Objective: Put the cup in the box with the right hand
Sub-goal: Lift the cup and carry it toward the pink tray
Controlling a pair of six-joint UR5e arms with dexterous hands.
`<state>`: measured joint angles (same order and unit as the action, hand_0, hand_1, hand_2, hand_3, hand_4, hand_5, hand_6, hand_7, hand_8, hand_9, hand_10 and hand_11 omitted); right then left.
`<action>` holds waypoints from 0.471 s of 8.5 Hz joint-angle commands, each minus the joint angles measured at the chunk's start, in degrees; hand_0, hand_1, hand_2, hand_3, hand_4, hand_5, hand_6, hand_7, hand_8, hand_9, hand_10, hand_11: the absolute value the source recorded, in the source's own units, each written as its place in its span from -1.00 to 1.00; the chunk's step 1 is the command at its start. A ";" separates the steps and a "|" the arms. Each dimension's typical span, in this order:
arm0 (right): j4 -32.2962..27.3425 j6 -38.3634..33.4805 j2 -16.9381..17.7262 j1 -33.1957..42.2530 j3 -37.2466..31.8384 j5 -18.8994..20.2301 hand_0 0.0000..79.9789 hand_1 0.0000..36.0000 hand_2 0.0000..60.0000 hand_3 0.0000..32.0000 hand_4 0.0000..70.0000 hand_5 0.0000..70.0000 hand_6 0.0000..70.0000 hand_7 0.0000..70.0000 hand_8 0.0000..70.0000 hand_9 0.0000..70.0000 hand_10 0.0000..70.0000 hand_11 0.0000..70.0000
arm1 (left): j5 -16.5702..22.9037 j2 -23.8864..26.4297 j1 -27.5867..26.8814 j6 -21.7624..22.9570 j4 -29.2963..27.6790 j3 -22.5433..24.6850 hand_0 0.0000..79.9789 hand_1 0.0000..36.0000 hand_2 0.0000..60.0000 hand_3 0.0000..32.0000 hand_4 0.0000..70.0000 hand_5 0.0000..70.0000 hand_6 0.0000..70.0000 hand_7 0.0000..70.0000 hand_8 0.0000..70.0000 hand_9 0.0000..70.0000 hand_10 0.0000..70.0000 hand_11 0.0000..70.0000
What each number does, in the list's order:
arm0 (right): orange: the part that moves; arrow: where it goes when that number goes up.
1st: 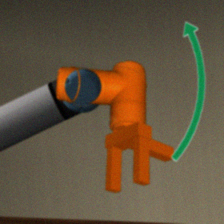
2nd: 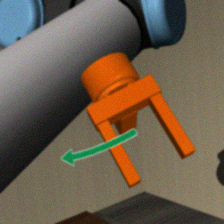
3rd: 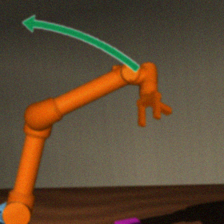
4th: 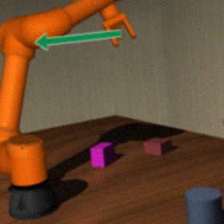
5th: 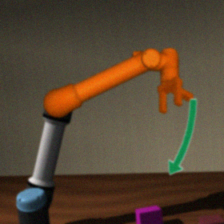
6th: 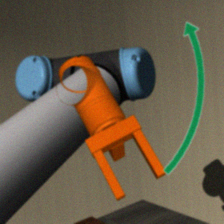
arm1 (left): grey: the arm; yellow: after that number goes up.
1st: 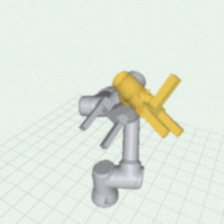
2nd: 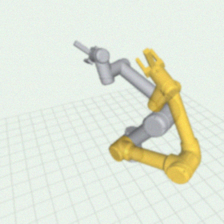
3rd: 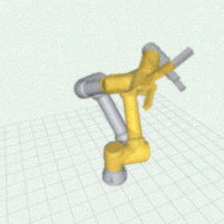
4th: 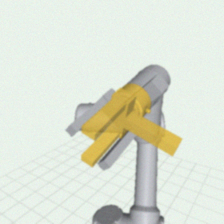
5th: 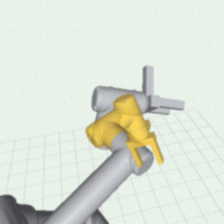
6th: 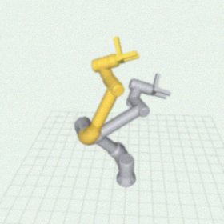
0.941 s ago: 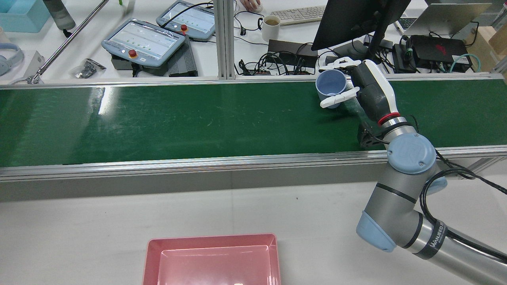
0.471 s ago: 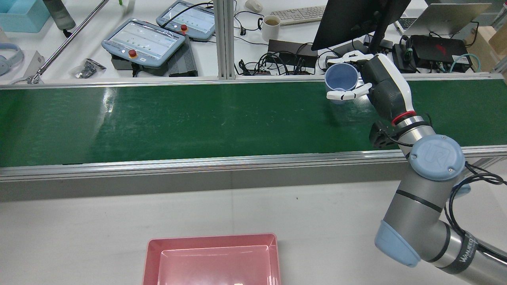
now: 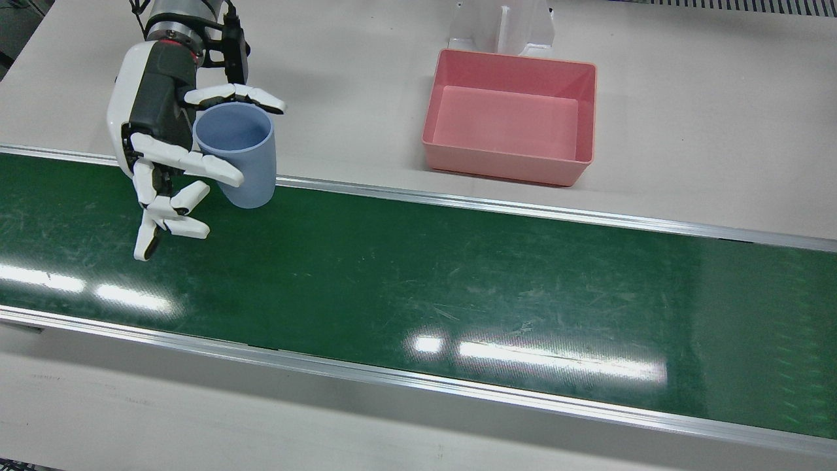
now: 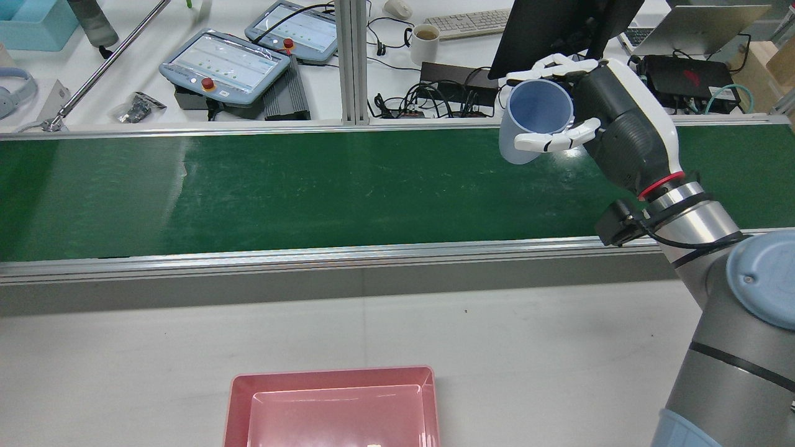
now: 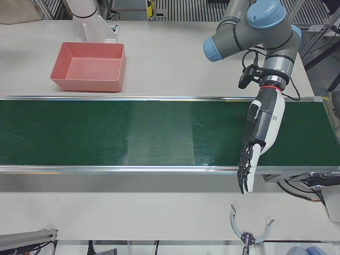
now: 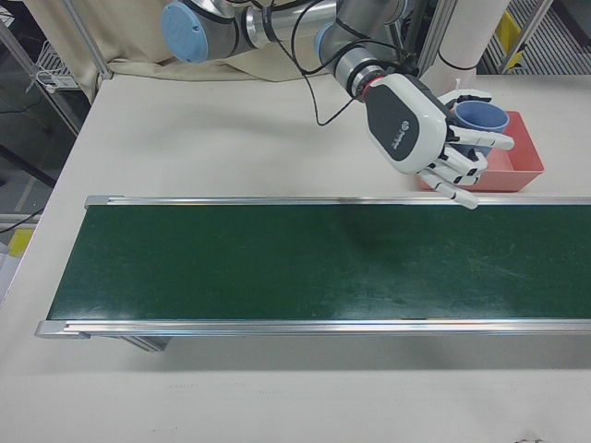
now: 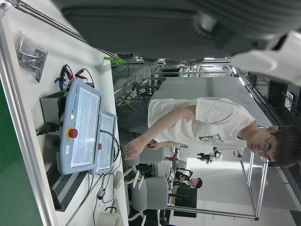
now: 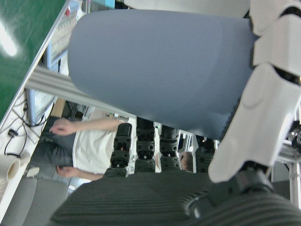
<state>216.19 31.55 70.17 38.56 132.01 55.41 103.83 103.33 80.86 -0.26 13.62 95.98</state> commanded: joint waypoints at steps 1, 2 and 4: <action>0.02 3.78 -3.98 -2.25 0.97 13.90 0.32 -0.41 -0.35 -1.00 1.00 -0.83 0.01 1.00 0.13 0.81 -0.17 0.18 | -0.03 0.03 0.00 0.00 0.09 0.00 -1.00 -1.00 -1.00 -1.00 -1.00 -1.00 -1.00 -1.00 -1.00 -1.00 -1.00 -1.00; 0.02 5.53 -4.16 -6.70 1.14 14.46 0.31 -0.74 -0.85 -1.00 1.00 -0.84 0.02 1.00 0.20 0.90 -0.11 0.26 | -0.03 0.12 0.00 0.00 0.17 0.00 -1.00 -1.00 -1.00 -1.00 -1.00 -1.00 -1.00 -1.00 -1.00 -1.00 -1.00 -1.00; -0.07 12.11 -4.07 -17.07 0.71 13.59 0.31 -0.80 -1.00 -1.00 1.00 -0.84 0.02 1.00 0.21 0.92 -0.13 0.23 | -0.03 0.12 0.00 0.00 0.18 0.00 -1.00 -1.00 -1.00 -1.00 -1.00 -1.00 -1.00 -1.00 -1.00 -1.00 -1.00 -1.00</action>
<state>216.22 37.48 66.30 31.65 133.03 68.82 103.80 103.41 80.86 -0.26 13.76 95.98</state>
